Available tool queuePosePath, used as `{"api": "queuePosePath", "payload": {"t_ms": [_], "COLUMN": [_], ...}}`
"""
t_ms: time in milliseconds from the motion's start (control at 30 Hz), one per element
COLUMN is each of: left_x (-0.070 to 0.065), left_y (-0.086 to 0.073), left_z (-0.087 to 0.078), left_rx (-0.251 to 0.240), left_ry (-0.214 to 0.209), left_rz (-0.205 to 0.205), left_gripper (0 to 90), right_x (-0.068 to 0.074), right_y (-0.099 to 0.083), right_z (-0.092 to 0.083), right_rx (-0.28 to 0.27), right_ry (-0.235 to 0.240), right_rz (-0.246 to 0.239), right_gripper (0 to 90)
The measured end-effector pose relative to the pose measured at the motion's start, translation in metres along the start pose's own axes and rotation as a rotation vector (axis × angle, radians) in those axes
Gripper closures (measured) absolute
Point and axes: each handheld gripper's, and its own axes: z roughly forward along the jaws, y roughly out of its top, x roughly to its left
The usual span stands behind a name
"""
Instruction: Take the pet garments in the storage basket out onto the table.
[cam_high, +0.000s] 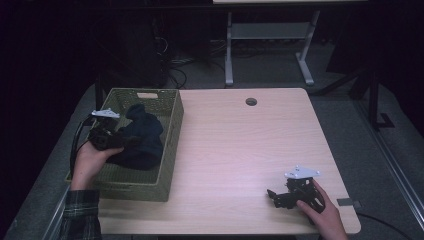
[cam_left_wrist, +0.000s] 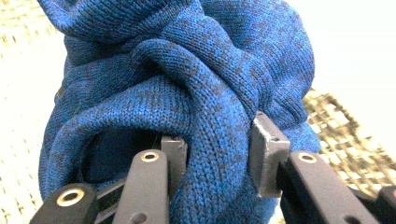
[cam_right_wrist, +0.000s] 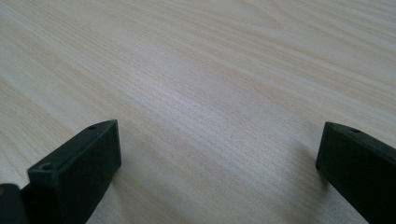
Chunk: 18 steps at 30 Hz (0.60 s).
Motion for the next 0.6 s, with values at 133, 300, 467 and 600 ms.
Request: {"api": "queuePosePath", "payload": {"t_ms": [133, 300, 467, 600], "left_x": [-0.005, -0.01, -0.016, -0.021], "left_y": [0.006, 0.014, 0.022, 0.028], "left_z": [-0.012, -0.021, -0.034, -0.043], "left_rx": [-0.053, -0.096, -0.143, -0.192], "left_ry": [-0.007, -0.024, -0.028, -0.067], "left_rz": [0.005, 0.024, 0.047, 0.057], "left_gripper": [63.2, 63.3, 63.3, 63.3], "right_x": [0.0, 0.0, 0.0, 0.0], "right_y": [0.0, 0.0, 0.0, 0.0], "right_z": [0.0, 0.0, 0.0, 0.0], "right_rx": [0.0, 0.0, 0.0, 0.0], "right_ry": [0.0, 0.0, 0.0, 0.0], "right_rz": [-0.001, 0.0, -0.001, 0.0], "right_gripper": [0.0, 0.0, 0.0, 0.0]}}
